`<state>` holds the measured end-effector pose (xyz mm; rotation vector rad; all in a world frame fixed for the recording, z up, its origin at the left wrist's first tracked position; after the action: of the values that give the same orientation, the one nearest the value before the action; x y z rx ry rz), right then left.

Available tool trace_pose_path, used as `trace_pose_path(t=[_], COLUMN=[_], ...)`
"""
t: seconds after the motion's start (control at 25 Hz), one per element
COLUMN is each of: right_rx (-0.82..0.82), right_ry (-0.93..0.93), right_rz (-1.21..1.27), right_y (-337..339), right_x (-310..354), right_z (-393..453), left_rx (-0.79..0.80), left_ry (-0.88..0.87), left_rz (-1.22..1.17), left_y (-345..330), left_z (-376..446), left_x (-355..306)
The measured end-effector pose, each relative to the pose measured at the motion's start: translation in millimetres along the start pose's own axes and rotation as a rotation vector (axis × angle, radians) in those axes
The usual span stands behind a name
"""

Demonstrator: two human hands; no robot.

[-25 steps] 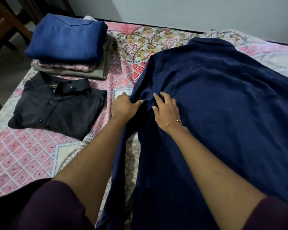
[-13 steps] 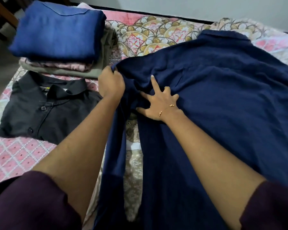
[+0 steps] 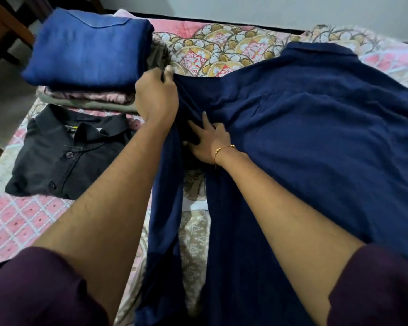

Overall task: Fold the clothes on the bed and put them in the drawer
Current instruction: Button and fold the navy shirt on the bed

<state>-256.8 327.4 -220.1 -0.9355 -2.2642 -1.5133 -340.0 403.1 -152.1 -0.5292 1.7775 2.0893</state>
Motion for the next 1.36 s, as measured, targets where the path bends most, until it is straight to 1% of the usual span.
trace_pose_path(t=[0.04,0.08,0.12,0.16,0.2,0.24,0.28,0.32,0.36,0.4,0.44,0.48,0.52,0.56,0.6,0.64,0.68,0.76,0.8,0.84,0.88,0.92,0.96,1.04,1.12,1.24,1.28,1.36], right_rx=[0.053,0.054,0.001,-0.104,-0.186,-0.258,-0.285,-0.342,-0.449,-0.516,-0.553,-0.502,-0.438,-0.382,-0.347,-0.353,-0.398,-0.468,-0.487,-0.506,-0.514,-0.515,-0.508,-0.499,-0.468,-0.318,-0.278,-0.234], right_ry=[0.018,0.041,0.063,0.035,-0.033,-0.131,-0.184,-0.205,-0.157,-0.123,-0.158,-0.129,-0.118,-0.160,-0.214,-0.285,-0.318,-0.324,-0.302,-0.298,-0.307,-0.319,-0.332,-0.297,-0.280,-0.243,-0.217,-0.164], right_rz=[0.057,0.203,0.481,0.859,1.240,1.493,1.669,1.776,1.811,1.833,1.823,1.893,1.924,1.880,1.790,1.709,1.614,1.367,1.271,1.229,1.244,1.302,1.406,1.680,1.834,1.849,1.835,1.802], right_y=[-3,-3,0,4,12,16,23,27,31,35,44,49,53,56,57,54,54,52,53,54,56,57,58,65,72,77,76,76], right_x=[1,2,1,-2,-9,-17,-27,-38,-53,-71,-82,-94,-108,-118,-129,-135,-140,-144,-145,-145,-144,-142,-140,-129,-116,-79,-65,-45], right_z=[2,1,-2,-3,-8,-9,-14,-18,-24,-32,-48,-65,-83,-100,-113,-117,-121,-112,-107,-102,-97,-90,-83,-71,-49,-8,4,23], left_rx=[0.023,0.058,0.121,0.190,0.280,0.394,0.536,0.675,0.778,0.856,0.902,0.938,0.965,0.983,0.969,0.899,0.783,0.515,0.414,0.353,0.325,0.327,0.340,0.372,0.469,0.596,0.608,0.585], left_ry=[0.011,0.038,0.070,0.101,0.128,0.116,0.077,-0.008,-0.133,-0.245,-0.326,-0.374,-0.370,-0.330,-0.272,-0.243,-0.246,-0.291,-0.335,-0.379,-0.412,-0.414,-0.385,-0.308,-0.197,0.048,0.136,0.283], left_rz=[-0.067,-0.159,-0.282,-0.438,-0.583,-0.693,-0.749,-0.744,-0.674,-0.592,-0.509,-0.463,-0.466,-0.501,-0.524,-0.519,-0.472,-0.292,-0.158,-0.022,0.095,0.182,0.219,0.169,0.008,-0.290,-0.369,-0.487], left_y=[-1,-3,-8,-10,-12,-14,-19,-25,-34,-44,-56,-66,-77,-82,-85,-85,-85,-83,-82,-84,-84,-87,-88,-89,-90,-89,-89,-90], left_z=[-1,-2,-2,-4,-10,-20,-35,-55,-79,-105,-127,-147,-161,-171,-174,-176,-174,-160,-150,-141,-133,-125,-117,-106,-98,-76,-65,-47], left_x=[-3,-5,-7,-10,-14,-20,-29,-38,-48,-59,-65,-70,-73,-78,-80,-82,-84,-81,-78,-73,-68,-62,-57,-52,-54,-51,-45,-31])
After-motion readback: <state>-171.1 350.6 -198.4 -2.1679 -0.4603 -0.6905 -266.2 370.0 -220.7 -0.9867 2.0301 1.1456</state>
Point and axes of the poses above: each hand's wrist, its own z-axis towards the middle knuckle, its own y-axis out of the back of the hand, x = y × z, the point moved 1 cm from there along z, towards the middle knuckle, and after that the axes turned 14 degrees about z, right-handed, at the moved point
